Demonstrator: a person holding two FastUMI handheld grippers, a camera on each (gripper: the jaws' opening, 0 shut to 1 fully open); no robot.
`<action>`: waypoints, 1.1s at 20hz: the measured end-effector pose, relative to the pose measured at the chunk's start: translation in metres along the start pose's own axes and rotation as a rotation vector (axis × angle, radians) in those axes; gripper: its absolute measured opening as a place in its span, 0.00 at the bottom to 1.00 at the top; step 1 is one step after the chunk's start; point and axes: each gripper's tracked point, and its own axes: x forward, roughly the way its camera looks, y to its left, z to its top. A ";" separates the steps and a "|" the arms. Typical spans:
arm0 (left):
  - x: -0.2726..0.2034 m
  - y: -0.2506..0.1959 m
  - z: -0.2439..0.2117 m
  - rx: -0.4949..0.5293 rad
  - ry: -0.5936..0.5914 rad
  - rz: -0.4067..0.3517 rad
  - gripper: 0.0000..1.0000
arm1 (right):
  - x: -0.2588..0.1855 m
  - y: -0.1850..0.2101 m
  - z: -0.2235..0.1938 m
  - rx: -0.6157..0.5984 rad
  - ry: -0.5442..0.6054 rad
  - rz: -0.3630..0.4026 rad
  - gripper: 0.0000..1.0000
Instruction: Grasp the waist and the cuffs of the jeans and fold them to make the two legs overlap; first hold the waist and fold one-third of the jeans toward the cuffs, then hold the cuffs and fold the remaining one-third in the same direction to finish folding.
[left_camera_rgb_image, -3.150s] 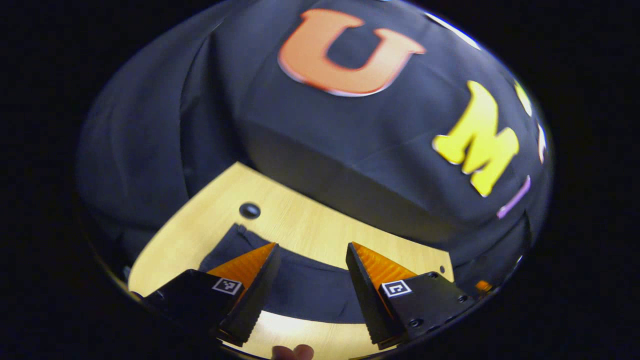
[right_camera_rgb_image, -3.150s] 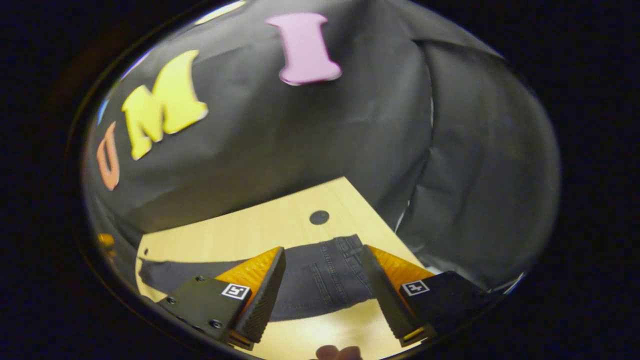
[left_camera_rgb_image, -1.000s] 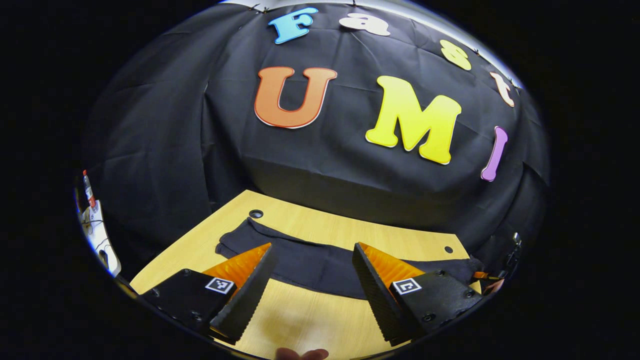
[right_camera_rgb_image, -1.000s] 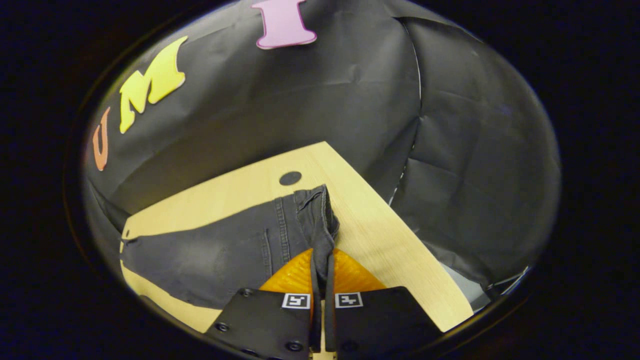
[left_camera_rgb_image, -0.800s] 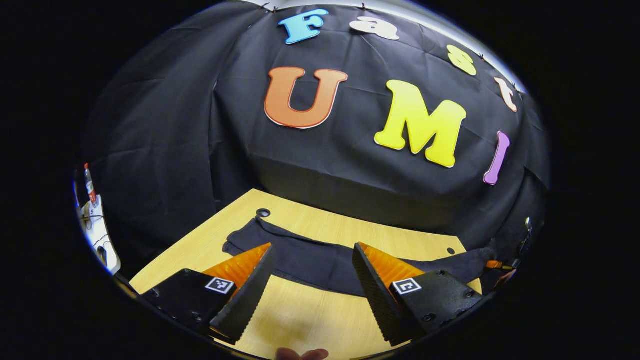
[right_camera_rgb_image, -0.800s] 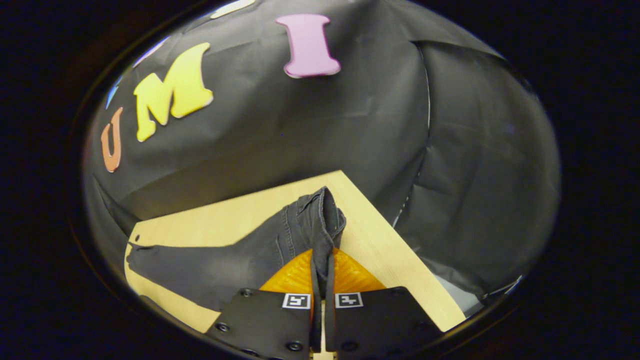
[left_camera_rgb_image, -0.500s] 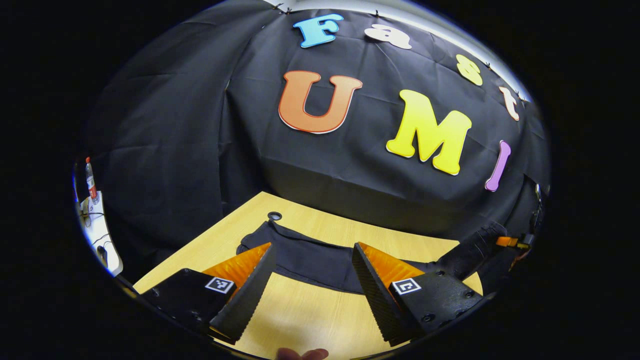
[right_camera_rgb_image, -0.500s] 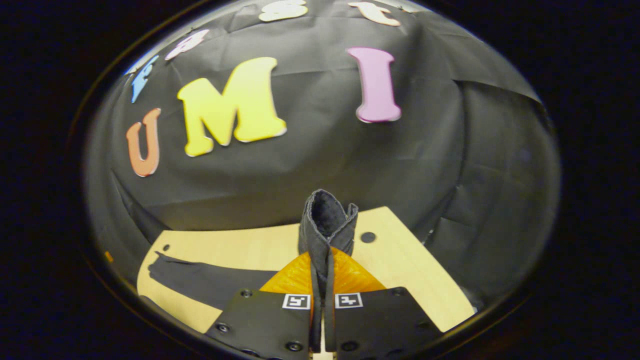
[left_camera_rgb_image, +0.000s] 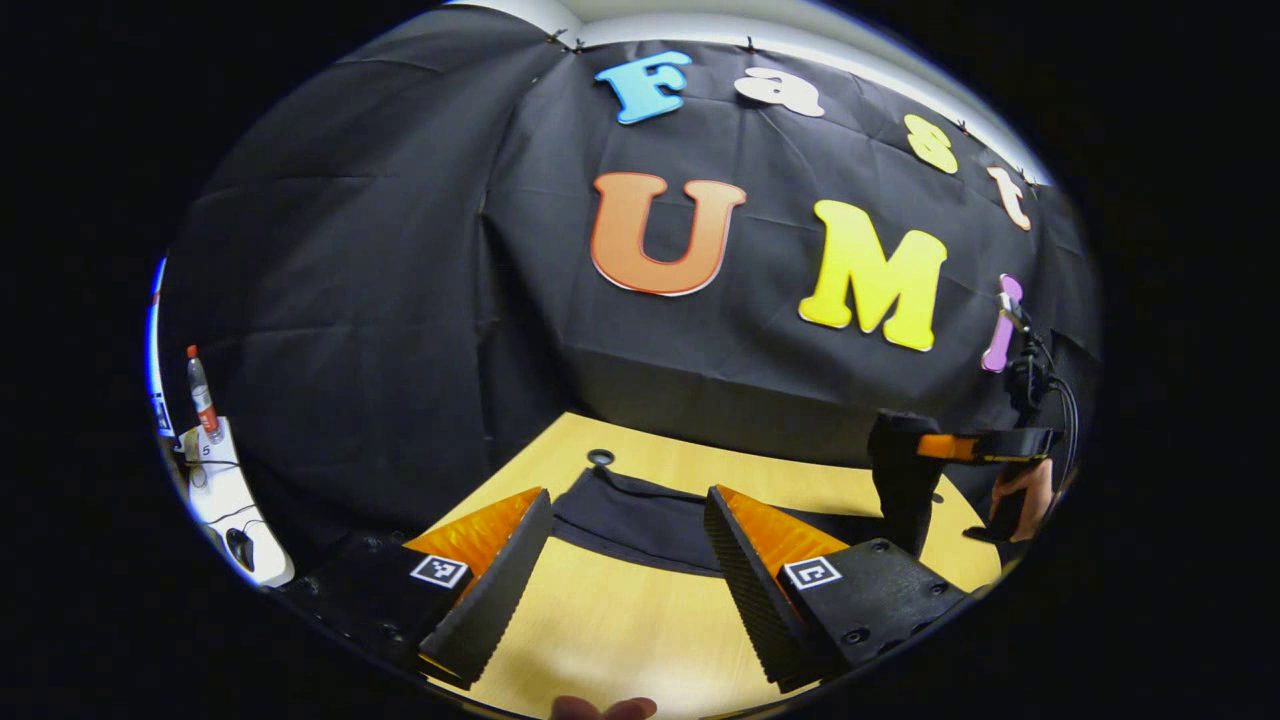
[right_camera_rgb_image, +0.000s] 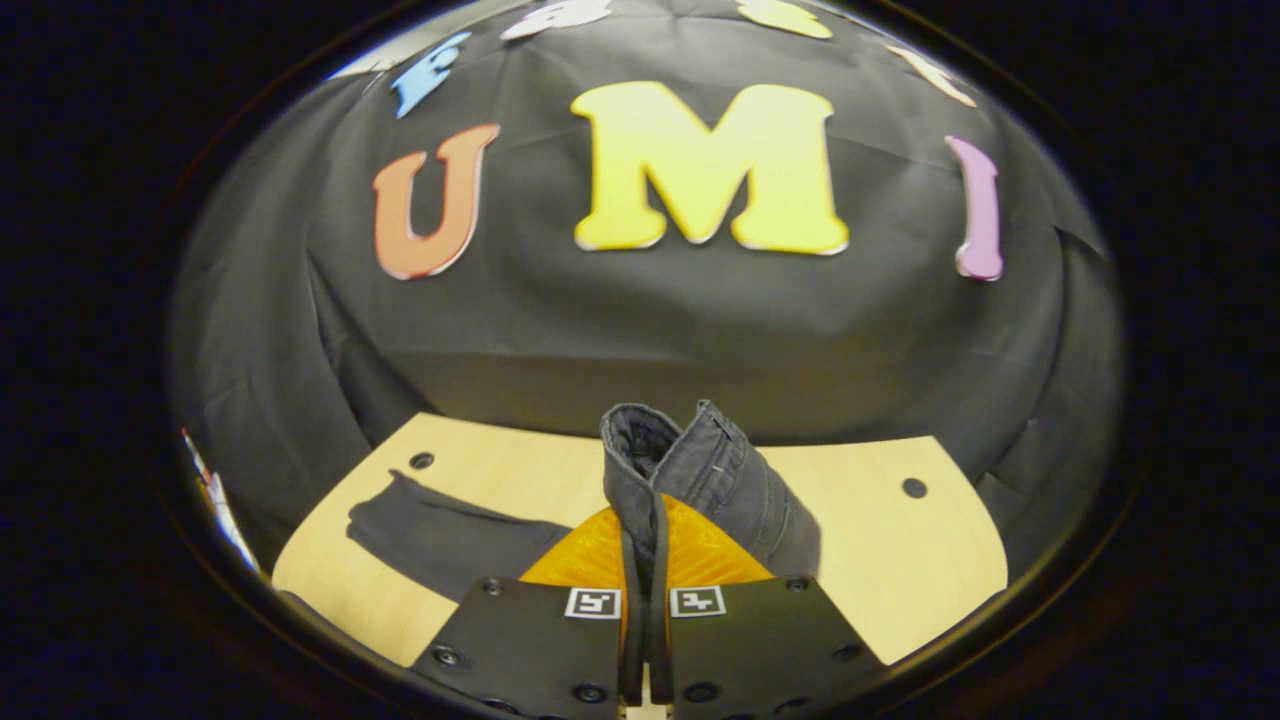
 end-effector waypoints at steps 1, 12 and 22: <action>-0.003 0.004 -0.001 -0.015 -0.001 0.007 0.98 | 0.013 0.018 -0.015 -0.040 0.021 0.002 0.04; -0.019 0.064 -0.028 -0.117 0.057 0.111 0.99 | 0.084 0.093 -0.146 -0.352 0.188 -0.066 0.05; 0.016 0.070 -0.035 -0.213 0.094 0.064 0.99 | 0.007 0.113 -0.093 -0.077 0.109 0.194 0.86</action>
